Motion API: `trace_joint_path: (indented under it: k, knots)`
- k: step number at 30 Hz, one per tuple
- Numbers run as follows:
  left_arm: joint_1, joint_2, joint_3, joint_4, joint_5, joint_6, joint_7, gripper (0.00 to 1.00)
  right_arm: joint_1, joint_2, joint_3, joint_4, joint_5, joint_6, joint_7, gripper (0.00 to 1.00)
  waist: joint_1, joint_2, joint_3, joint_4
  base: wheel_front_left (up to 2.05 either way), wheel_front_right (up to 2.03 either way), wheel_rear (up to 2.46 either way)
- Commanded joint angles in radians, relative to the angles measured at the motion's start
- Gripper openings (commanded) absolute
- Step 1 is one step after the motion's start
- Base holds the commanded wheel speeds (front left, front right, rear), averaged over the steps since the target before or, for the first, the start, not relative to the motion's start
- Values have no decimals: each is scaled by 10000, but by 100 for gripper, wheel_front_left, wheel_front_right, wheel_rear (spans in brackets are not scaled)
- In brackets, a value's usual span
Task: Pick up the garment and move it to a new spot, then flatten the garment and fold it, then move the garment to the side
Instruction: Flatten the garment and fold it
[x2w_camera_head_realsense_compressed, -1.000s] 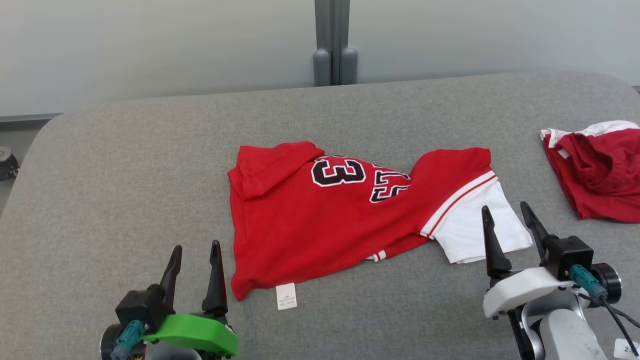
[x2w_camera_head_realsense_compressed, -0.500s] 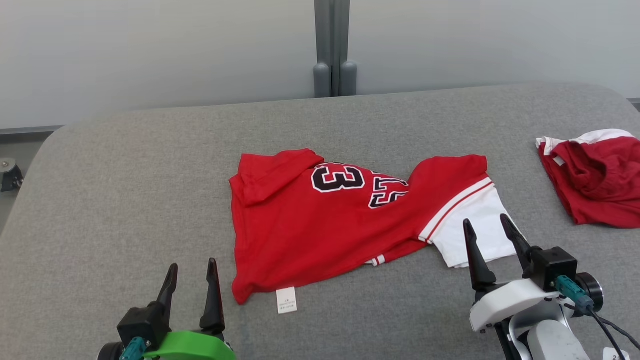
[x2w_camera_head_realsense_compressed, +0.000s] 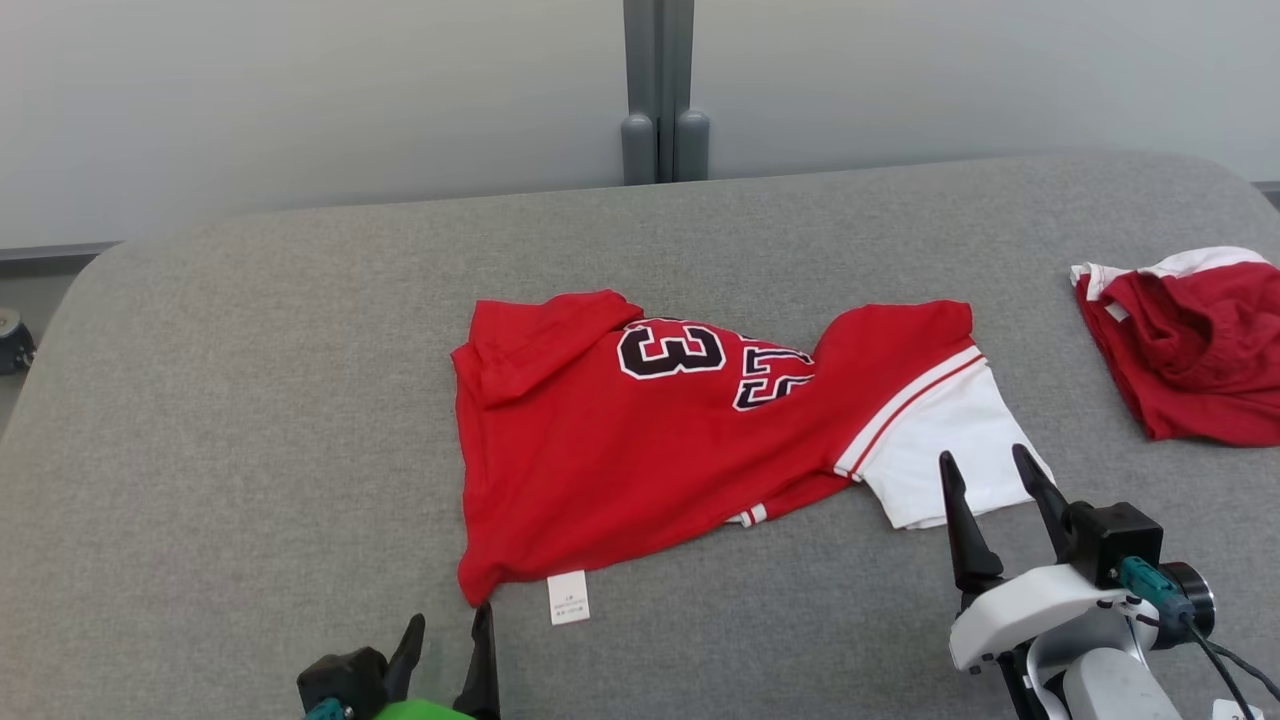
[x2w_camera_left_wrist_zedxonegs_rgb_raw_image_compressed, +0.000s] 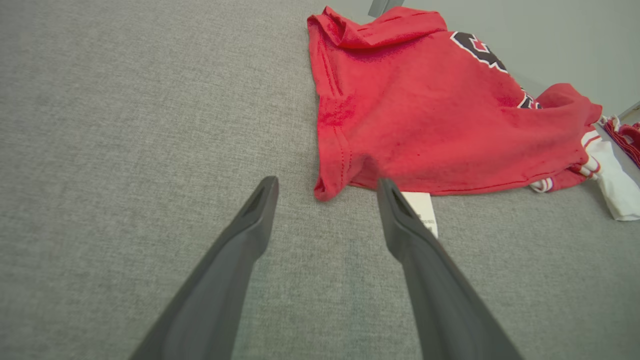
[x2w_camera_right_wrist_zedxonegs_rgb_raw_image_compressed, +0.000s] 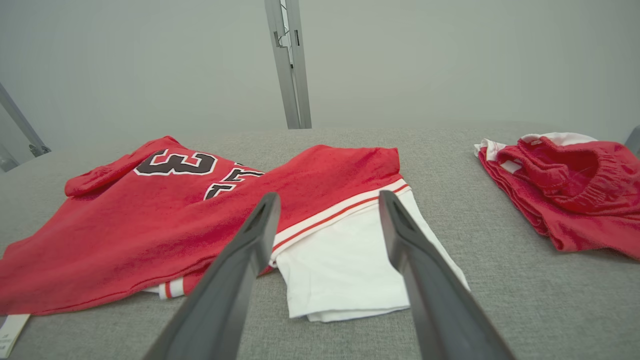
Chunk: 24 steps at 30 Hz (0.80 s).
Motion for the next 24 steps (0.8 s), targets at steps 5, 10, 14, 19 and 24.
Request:
trace_joint_path:
  k: [5,10,14,19,24]
  knots:
    - [-754,30,-252,877,-1213,11,-14,100,-255,-27,-123,256,-52,-16,-36,100,0,0,329,-401,0,0,0]
    - [-1184,31,-370,1614,-1878,71,-155,100,-357,-26,-308,376,-140,-16,-36,100,0,0,544,-764,0,0,0]
    - [-1510,31,-449,2180,-2230,31,-333,100,-425,-26,-809,725,-341,-16,-35,100,0,0,691,-1023,0,0,0]
    - [-1770,29,-564,2441,-2378,-94,-486,43,-679,-20,-1572,1477,-771,-16,-26,100,0,0,799,-1086,0,0,0]
    - [-1959,30,-595,2386,-2362,-218,-582,0,-1201,-24,-2200,2437,-1254,-16,242,100,0,0,893,-995,0,0,0]
